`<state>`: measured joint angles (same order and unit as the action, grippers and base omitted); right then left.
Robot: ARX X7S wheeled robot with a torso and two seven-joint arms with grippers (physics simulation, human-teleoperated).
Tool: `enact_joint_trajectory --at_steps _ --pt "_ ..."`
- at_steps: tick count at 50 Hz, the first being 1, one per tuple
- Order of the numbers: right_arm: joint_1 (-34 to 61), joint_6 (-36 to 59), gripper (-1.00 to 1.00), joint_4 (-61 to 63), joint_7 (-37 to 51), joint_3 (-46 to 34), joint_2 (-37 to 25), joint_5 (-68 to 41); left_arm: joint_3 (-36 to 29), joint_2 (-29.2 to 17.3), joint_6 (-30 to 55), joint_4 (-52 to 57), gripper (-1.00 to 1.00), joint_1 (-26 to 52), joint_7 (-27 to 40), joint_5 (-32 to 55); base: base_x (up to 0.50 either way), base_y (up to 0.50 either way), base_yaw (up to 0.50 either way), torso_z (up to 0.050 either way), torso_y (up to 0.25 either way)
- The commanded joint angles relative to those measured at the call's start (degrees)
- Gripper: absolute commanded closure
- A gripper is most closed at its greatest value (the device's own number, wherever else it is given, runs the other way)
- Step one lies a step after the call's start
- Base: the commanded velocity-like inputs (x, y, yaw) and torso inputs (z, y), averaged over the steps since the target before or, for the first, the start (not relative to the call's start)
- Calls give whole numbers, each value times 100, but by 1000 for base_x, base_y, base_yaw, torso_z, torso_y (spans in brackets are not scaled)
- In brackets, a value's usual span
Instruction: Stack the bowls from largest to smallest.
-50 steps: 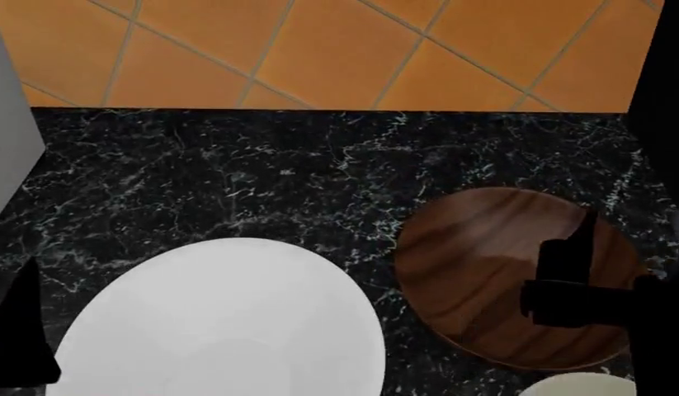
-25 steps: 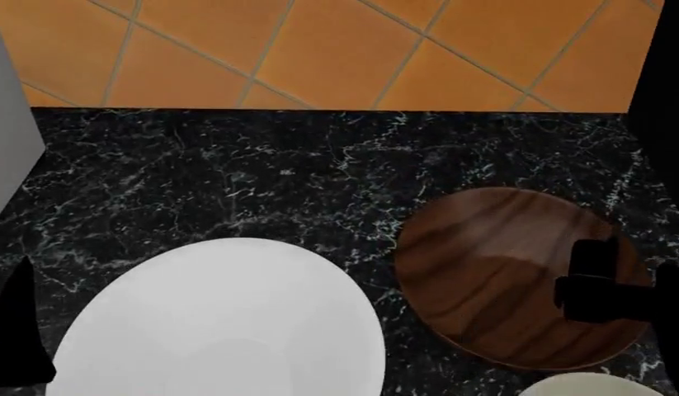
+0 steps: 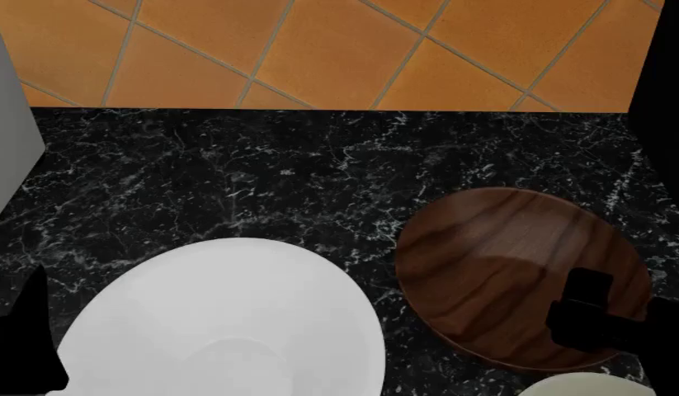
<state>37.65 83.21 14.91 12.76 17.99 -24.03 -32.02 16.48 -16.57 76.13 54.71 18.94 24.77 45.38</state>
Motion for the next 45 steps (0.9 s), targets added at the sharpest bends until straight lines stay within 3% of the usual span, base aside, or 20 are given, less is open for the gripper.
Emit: enact_joint_trajectory --at_steps 1,8,26,27,45 --pt "347 208 -100 -633 -99 402 259 -26 12 80 -173 -28 -100 -83 -83 -41 0 0 0 0 0" --pt "532 -295 -100 -1455 -127 -61 211 252 108 53 -115 -17 -100 -48 -29 91 0 0 0 0 0" --pt "618 -477 -100 -1786 -274 -250 309 176 -60 -8 -237 -74 -100 -91 89 143 1 0 0 0 0" --pt "637 -497 100 -1717 -271 -230 324 157 -64 -16 -260 -85 -100 -98 87 138 0 0 0 0 0" --pt "1239 -511 100 -915 -134 470 777 -349 -7 -100 -336 -114 -100 -109 177 272 1 0 1 0 0"
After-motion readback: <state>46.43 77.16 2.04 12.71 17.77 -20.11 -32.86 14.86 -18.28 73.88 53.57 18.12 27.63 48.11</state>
